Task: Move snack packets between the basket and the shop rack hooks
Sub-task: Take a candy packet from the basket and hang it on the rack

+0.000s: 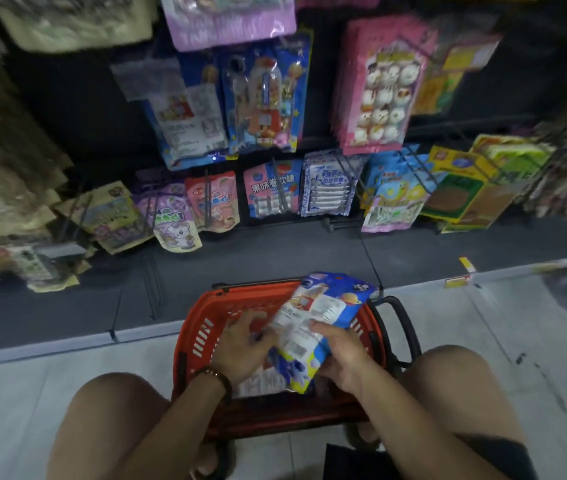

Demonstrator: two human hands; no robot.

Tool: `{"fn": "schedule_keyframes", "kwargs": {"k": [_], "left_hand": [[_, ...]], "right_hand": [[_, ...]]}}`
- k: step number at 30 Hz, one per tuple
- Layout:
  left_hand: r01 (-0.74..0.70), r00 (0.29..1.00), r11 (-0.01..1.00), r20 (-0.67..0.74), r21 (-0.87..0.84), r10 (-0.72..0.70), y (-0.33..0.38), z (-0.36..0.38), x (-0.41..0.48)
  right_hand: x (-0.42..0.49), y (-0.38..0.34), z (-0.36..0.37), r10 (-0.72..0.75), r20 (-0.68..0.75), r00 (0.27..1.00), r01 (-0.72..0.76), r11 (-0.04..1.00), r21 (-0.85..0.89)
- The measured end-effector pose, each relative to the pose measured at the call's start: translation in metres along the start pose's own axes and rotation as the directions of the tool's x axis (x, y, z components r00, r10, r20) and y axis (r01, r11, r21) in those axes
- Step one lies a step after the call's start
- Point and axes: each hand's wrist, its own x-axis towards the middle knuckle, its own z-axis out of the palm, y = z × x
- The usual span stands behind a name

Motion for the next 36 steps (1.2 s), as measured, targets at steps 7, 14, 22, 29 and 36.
{"fn": "schedule_keyframes", "kwargs": {"k": [7, 14, 22, 29, 36], "left_hand": [[-0.039, 0.997, 0.861, -0.075, -0.507, 0.001, -0.005, 0.000, -0.056], [-0.257, 0.956, 0.897, -0.228, -0.360, 0.183, 0.010, 0.007, -0.070], [-0.078, 0.989, 0.705, 0.034, -0.705, 0.144, 0.021, 0.012, -0.085], [-0.017, 1.000, 0.667, -0.002, -0.745, 0.025, 0.019, -0.005, -0.079], [-0.020, 1.000, 0.683, -0.007, -0.730, 0.021, 0.034, -0.020, -0.065]], "right_hand": [[-0.047, -0.003, -0.015, -0.119, 0.219, 0.969, 0.141, 0.986, -0.090], [-0.077, 0.005, 0.005, -0.343, 0.181, 0.922, 0.369, 0.919, -0.141], [-0.099, 0.009, 0.024, -0.384, 0.387, 0.838, 0.497, 0.830, -0.253], [-0.090, 0.005, 0.007, -0.586, 0.424, 0.691, 0.697, 0.384, -0.605], [-0.088, -0.034, -0.001, -0.589, 0.406, 0.699, 0.709, 0.495, -0.501]]}}
